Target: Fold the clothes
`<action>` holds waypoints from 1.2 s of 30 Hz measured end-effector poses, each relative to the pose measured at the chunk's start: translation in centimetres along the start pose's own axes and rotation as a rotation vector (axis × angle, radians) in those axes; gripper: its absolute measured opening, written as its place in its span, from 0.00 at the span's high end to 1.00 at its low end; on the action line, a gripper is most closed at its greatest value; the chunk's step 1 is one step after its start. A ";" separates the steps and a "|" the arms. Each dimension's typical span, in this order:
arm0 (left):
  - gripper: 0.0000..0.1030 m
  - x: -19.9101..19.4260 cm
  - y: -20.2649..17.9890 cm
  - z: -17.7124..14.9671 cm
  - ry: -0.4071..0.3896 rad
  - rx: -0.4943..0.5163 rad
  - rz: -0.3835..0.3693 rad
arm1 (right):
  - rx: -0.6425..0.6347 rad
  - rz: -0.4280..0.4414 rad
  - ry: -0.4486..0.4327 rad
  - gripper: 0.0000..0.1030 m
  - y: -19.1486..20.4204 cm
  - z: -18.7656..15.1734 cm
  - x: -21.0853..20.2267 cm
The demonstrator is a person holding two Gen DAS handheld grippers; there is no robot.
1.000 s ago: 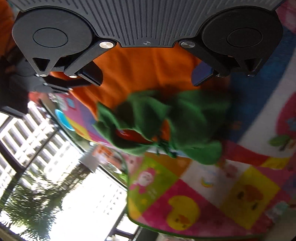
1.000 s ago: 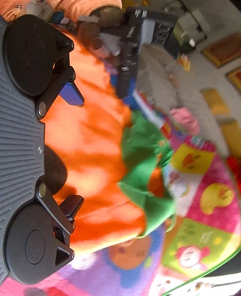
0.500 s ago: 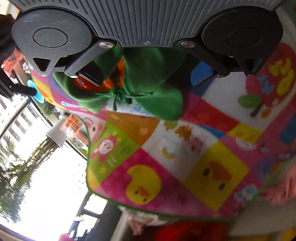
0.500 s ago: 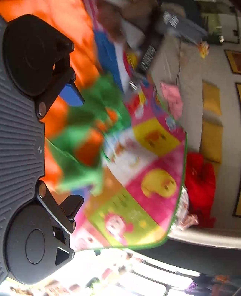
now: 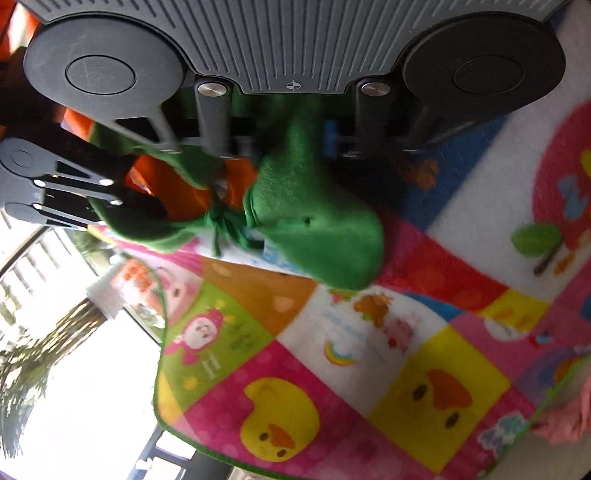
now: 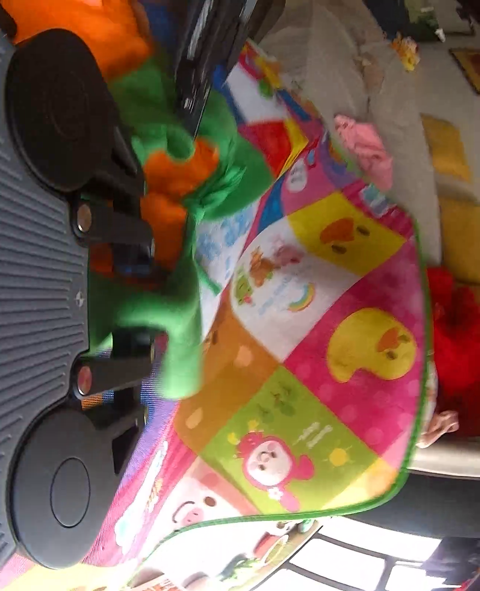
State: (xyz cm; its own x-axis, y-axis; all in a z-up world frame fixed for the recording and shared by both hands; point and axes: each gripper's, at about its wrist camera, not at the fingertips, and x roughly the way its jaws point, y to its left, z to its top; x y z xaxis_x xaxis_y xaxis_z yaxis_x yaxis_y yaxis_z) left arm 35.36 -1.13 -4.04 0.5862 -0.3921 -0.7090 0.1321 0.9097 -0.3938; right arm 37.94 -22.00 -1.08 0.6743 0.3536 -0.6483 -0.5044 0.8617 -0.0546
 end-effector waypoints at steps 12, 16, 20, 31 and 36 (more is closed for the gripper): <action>0.72 -12.6 -6.0 -9.9 0.005 0.238 -0.191 | -0.084 0.037 0.022 0.84 2.7 -9.6 -14.1; 0.58 -16.8 -6.6 -10.2 -0.102 0.225 -0.205 | -0.088 0.046 0.042 0.84 3.5 -12.4 -14.2; 0.53 -18.1 -7.9 -9.2 -0.187 0.219 -0.212 | -0.088 0.063 0.031 0.84 3.9 -13.0 -14.9; 0.55 -6.4 -8.1 -13.4 0.133 0.281 -0.132 | -0.026 0.142 -0.100 0.74 2.4 -9.3 -19.2; 0.53 -7.6 -7.5 -12.7 0.135 0.260 -0.144 | 0.062 0.194 -0.031 0.74 2.4 -7.7 -14.0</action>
State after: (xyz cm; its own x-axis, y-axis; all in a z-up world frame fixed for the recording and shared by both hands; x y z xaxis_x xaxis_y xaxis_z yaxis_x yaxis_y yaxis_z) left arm 19.76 -6.76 -3.14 0.4378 -0.5181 -0.7348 0.4163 0.8412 -0.3451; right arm 23.16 -27.69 1.98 0.5849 0.5251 -0.6182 -0.5928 0.7970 0.1161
